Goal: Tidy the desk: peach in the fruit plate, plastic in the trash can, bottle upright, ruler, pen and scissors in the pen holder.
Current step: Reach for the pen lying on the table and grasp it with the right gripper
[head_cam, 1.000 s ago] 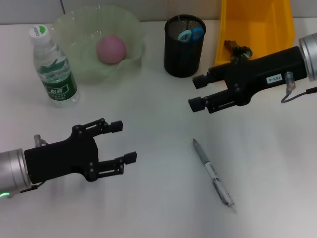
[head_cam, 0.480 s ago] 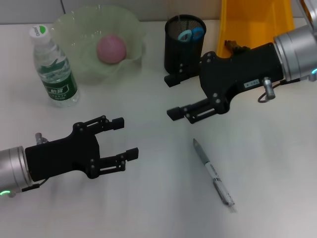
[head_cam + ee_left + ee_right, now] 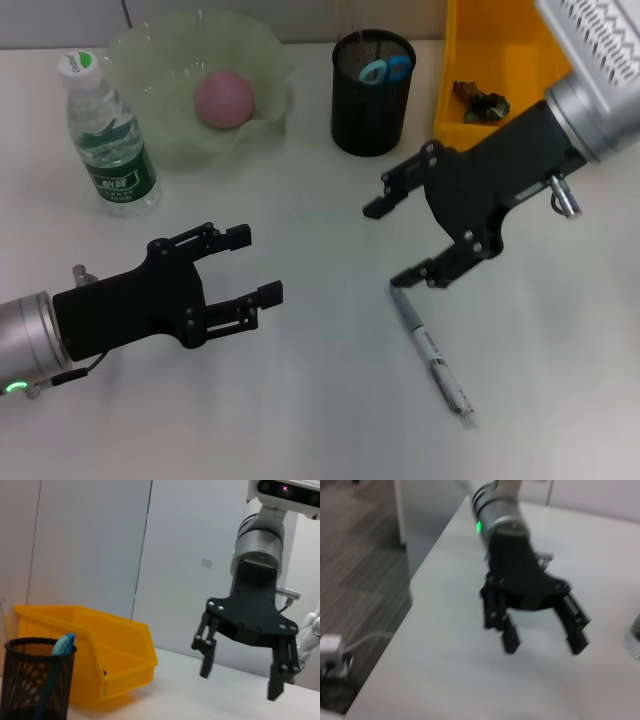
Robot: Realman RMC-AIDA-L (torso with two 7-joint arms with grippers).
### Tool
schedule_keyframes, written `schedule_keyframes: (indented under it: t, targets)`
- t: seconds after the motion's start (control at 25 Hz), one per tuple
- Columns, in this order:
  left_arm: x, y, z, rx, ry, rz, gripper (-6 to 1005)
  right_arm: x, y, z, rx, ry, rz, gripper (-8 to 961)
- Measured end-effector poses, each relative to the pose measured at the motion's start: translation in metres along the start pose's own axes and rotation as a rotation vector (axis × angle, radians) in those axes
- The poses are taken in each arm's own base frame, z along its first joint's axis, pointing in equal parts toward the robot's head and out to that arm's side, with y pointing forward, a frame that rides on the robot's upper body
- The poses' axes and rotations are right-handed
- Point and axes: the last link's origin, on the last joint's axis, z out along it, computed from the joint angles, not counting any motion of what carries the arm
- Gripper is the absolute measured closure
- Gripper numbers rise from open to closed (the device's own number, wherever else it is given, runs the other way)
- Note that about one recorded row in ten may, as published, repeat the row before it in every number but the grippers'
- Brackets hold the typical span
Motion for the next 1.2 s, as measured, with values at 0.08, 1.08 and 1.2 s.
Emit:
schedule_keyframes:
  t: [0.08, 1.08, 1.2]
  targets:
    - [-0.001, 0.0, -0.001, 0.007, -0.002, -0.003, 199, -0.004, 0.004, 0.005, -0.051, 0.051, -0.056, 217]
    - [-0.017, 0.006, -0.012, 0.115, 0.013, 0.001, 199, -0.018, 0.022, 0.048, -0.345, 0.32, -0.537, 219]
    - [-0.018, 0.007, -0.013, 0.12, 0.015, -0.003, 199, -0.019, 0.022, 0.05, -0.365, 0.335, -0.579, 220]
